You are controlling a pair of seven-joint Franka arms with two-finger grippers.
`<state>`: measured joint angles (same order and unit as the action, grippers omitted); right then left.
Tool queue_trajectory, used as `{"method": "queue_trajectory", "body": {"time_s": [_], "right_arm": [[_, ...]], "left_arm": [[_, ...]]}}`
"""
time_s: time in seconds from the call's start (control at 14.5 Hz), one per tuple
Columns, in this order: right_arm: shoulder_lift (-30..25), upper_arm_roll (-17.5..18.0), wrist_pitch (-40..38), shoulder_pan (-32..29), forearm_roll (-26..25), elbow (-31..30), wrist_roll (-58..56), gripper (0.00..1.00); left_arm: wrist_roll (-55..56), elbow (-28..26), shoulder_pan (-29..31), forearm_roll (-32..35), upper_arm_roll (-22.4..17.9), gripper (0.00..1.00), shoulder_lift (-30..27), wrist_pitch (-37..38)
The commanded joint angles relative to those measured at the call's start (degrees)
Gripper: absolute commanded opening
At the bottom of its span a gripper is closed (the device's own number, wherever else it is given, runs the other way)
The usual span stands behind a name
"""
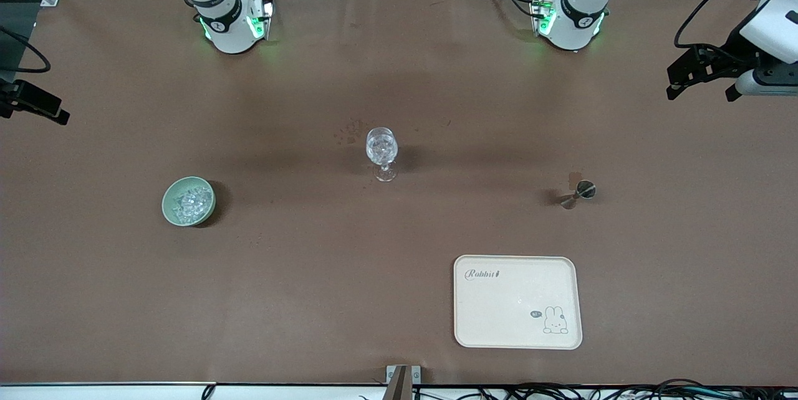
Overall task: Pour wine and add ice with both arms
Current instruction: 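Move the right gripper to the ice while the left gripper nears the jigger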
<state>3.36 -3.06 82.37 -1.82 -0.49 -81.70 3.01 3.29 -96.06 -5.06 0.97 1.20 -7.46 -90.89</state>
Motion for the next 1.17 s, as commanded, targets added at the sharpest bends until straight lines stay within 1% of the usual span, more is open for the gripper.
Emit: {"method": "queue_trajectory", "body": {"time_s": [0.0,0.21,0.28,0.41,0.48,0.55,0.69,0.89,0.96,1.1], "right_arm": [[-0.46,0.16,-0.02,-0.38,0.49,0.48,-0.73,1.0],[-0.63,0.16,-0.19,-0.38,0.49,0.57,-0.82,1.0],[-0.63,0.16,-0.1,-0.38,0.49,0.57,-0.82,1.0],[-0.63,0.07,-0.1,-0.38,0.49,-0.13,-0.9,1.0],[-0.29,0.07,0.59,-0.55,0.57,-1.43,-1.25,1.0],[-0.02,0.07,1.99,-0.64,0.84,-2.93,-1.26,1.0],[0.77,-0.02,8.65,-0.82,3.12,-8.19,-1.26,1.0],[3.31,-0.02,18.15,-0.65,3.74,-15.05,-1.26,1.0],[4.97,-0.02,21.14,-0.56,3.74,-16.72,-1.34,1.0],[7.96,-0.02,25.63,-0.55,3.74,-18.58,-1.34,1.0]], "left_arm": [[1.62,2.53,0.05,1.22,-0.05,1.0,0.95,3.07],[1.28,5.08,1.19,1.31,0.03,1.0,3.31,4.14],[1.02,6.4,1.28,1.31,-0.05,1.0,4.98,4.14],[0.66,10.78,2.85,1.23,-0.67,1.0,10.42,4.14],[0.57,11.07,3.99,0.96,-0.76,1.0,11.92,4.14],[1.18,10.98,6.44,0.0,-0.67,1.0,13.59,4.14],[1.36,11.16,11.1,-5.42,-0.67,1.0,18.41,4.05],[1.89,11.24,16.55,-11.67,-0.67,1.0,26.06,3.61],[2.59,11.42,18.22,-14.3,-0.67,1.0,28.79,3.61],[7.66,11.42,19.82,-18.96,-0.67,1.0,33.27,3.52]]}}
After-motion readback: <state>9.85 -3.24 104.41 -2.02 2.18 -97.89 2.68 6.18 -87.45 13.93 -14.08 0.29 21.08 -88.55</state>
